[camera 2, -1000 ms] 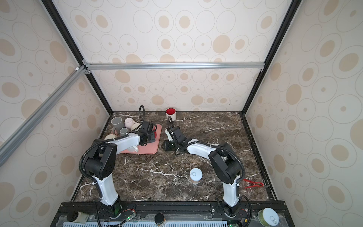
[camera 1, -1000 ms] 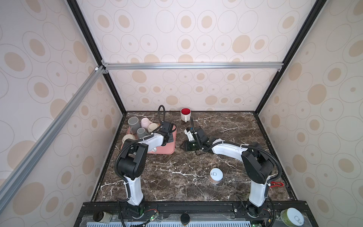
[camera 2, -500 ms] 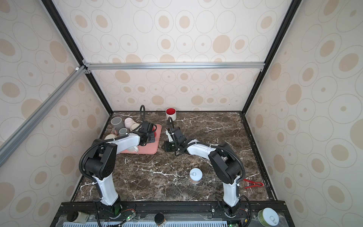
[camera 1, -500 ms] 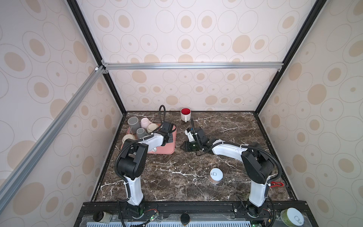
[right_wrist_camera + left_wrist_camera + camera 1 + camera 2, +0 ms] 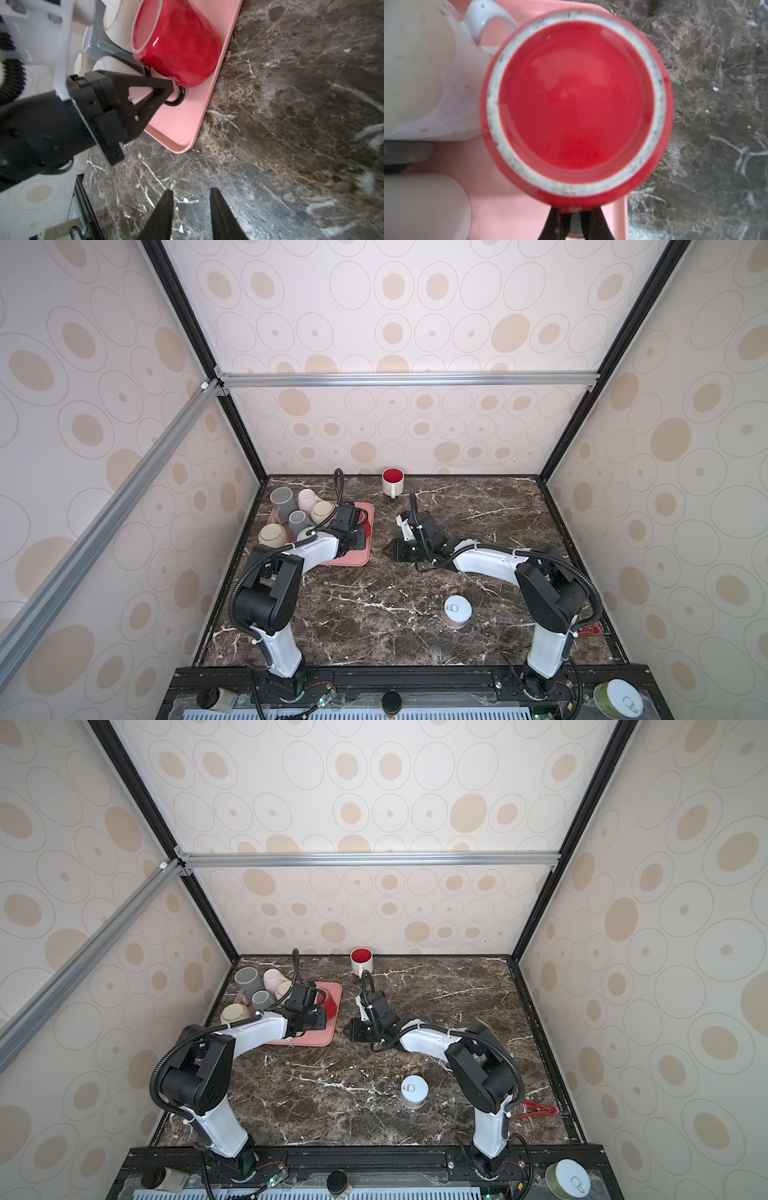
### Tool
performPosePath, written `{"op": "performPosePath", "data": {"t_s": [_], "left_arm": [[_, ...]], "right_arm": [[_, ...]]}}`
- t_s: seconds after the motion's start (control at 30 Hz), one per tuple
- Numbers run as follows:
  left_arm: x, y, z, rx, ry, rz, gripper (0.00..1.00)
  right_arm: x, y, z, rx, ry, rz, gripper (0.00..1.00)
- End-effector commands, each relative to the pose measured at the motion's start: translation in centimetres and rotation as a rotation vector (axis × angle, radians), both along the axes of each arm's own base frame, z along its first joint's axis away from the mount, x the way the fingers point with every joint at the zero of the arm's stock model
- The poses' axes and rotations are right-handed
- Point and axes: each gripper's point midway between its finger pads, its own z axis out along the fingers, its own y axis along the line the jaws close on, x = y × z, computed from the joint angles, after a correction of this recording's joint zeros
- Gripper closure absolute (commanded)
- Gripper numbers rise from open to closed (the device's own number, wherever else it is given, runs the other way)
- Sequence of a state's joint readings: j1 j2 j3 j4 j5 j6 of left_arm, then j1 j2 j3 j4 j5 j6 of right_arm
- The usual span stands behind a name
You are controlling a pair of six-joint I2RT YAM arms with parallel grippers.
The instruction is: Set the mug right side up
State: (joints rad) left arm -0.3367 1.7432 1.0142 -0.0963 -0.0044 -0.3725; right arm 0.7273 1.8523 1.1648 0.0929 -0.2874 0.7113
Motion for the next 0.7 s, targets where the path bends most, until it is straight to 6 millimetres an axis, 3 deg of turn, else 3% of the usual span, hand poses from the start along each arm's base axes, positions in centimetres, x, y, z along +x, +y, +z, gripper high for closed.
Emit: {"op": "performPosePath", "data": {"t_s": [0.0, 0.23, 0.67], "left_arm": [[1.1, -1.5, 3.0, -0.133, -0.111, -0.065, 1.0], [0.3, -0.7, 3.7, -0.249, -0.138, -0.06, 1.0], [0.4, 0.0, 9.7, -0.458, -0.311, -0.112, 1.0]], "right_arm": [[0.2, 0.4, 2.0, 0.091, 0.007, -0.027, 0.67], [0.6, 0.7, 2.4, 0.128, 0.021, -0.053, 0.67], [1.5, 0.6, 3.2, 0.259, 0.042, -0.169, 0.64]]}}
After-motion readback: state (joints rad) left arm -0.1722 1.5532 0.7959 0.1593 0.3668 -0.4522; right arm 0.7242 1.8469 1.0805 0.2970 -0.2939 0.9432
